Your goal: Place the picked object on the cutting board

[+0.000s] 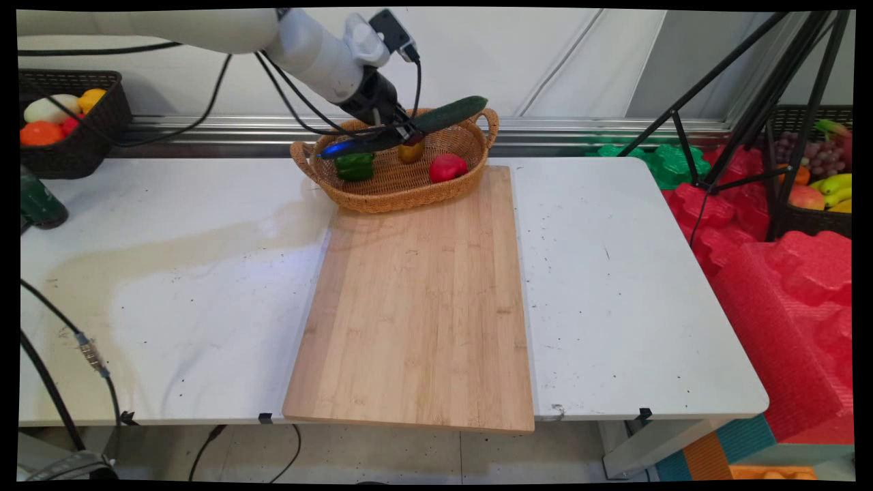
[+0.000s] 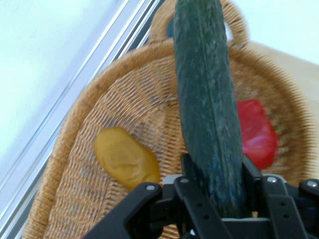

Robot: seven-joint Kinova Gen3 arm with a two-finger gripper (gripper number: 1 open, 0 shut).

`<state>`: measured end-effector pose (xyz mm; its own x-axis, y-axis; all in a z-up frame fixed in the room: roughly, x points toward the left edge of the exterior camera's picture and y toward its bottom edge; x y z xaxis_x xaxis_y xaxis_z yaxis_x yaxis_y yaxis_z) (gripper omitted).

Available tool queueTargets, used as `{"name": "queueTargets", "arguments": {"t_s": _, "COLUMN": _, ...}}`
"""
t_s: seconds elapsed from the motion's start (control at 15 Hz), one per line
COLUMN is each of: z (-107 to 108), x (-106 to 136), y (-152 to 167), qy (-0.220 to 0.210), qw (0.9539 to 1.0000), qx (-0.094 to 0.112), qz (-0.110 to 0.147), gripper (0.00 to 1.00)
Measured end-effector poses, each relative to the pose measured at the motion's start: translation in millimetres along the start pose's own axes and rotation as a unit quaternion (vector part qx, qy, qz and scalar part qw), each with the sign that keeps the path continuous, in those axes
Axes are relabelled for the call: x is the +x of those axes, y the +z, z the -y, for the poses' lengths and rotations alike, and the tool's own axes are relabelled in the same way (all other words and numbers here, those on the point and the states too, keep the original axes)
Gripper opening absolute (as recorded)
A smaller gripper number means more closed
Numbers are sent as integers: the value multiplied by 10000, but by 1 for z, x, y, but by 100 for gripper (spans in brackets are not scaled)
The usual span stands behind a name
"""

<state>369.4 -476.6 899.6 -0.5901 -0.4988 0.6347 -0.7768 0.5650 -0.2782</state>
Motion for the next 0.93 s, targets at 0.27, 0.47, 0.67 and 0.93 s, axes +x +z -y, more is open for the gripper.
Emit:
{"name": "queueTargets", "arguments": {"t_s": 0.27, "z": -26, "x": -6, "y": -42, "qy": 355, "qw": 9988, "qx": -281, "qz": -178, "gripper": 0}}
{"name": "queueTargets", "arguments": {"t_s": 0.47, "z": -47, "x": -17, "y": -65, "qy": 490, "qw": 9972, "qx": -538, "qz": -177, "gripper": 0}}
{"name": "queueTargets", "arguments": {"t_s": 0.67, "z": -66, "x": -30, "y": -80, "qy": 561, "qw": 9954, "qx": -762, "qz": -116, "gripper": 0}}
{"name": "queueTargets", "arguments": {"t_s": 0.93, "z": -91, "x": -51, "y": -95, "qy": 577, "qw": 9929, "qx": -1043, "qz": 41, "gripper": 0}}
